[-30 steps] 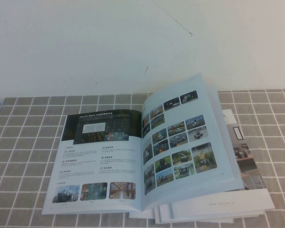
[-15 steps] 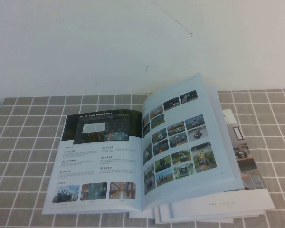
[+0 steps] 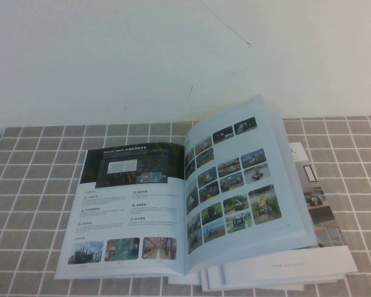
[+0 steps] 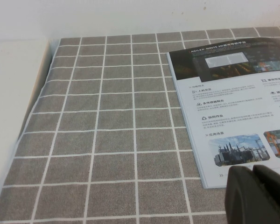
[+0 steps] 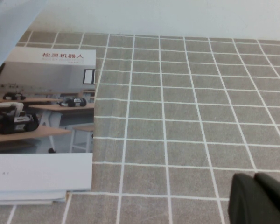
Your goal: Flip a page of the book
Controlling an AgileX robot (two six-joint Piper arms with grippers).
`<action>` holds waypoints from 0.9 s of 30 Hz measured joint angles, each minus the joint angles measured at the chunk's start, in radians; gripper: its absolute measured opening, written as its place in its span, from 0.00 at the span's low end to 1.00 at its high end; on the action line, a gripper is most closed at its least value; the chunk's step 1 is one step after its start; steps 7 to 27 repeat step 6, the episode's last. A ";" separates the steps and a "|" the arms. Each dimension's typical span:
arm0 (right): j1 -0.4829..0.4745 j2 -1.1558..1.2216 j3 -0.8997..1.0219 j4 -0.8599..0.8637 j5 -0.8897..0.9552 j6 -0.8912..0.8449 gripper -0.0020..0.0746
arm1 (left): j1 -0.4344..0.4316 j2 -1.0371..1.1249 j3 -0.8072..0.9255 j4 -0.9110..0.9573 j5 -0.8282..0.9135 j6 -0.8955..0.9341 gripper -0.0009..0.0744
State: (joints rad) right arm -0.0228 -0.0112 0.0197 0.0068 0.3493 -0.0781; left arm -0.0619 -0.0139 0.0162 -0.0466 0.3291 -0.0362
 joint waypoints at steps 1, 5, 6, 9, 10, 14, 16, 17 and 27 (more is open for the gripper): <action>0.000 0.000 0.000 -0.007 0.000 0.000 0.02 | 0.000 0.000 0.000 0.000 0.000 0.000 0.01; 0.000 0.000 0.000 -0.007 0.000 0.000 0.02 | 0.000 0.000 0.000 0.000 0.000 0.000 0.01; 0.000 0.000 0.000 0.000 0.000 0.000 0.02 | 0.000 0.000 0.000 0.000 0.000 0.000 0.01; 0.000 0.000 0.000 0.000 0.000 0.000 0.02 | 0.000 0.000 0.000 0.000 0.000 0.000 0.01; 0.000 0.000 0.000 0.000 0.000 0.000 0.02 | 0.000 0.000 0.000 0.000 0.000 0.000 0.01; 0.000 0.000 0.000 0.000 0.000 0.000 0.02 | 0.000 0.000 0.000 0.000 0.000 0.000 0.01; 0.000 0.000 0.000 0.000 0.000 0.000 0.02 | 0.000 0.000 0.000 0.000 0.000 0.000 0.01; 0.000 0.000 0.000 0.000 0.000 0.000 0.02 | 0.000 0.000 0.000 0.000 0.000 0.000 0.01; 0.000 0.000 0.000 0.000 0.000 0.000 0.02 | 0.000 0.000 0.000 0.000 0.000 0.000 0.01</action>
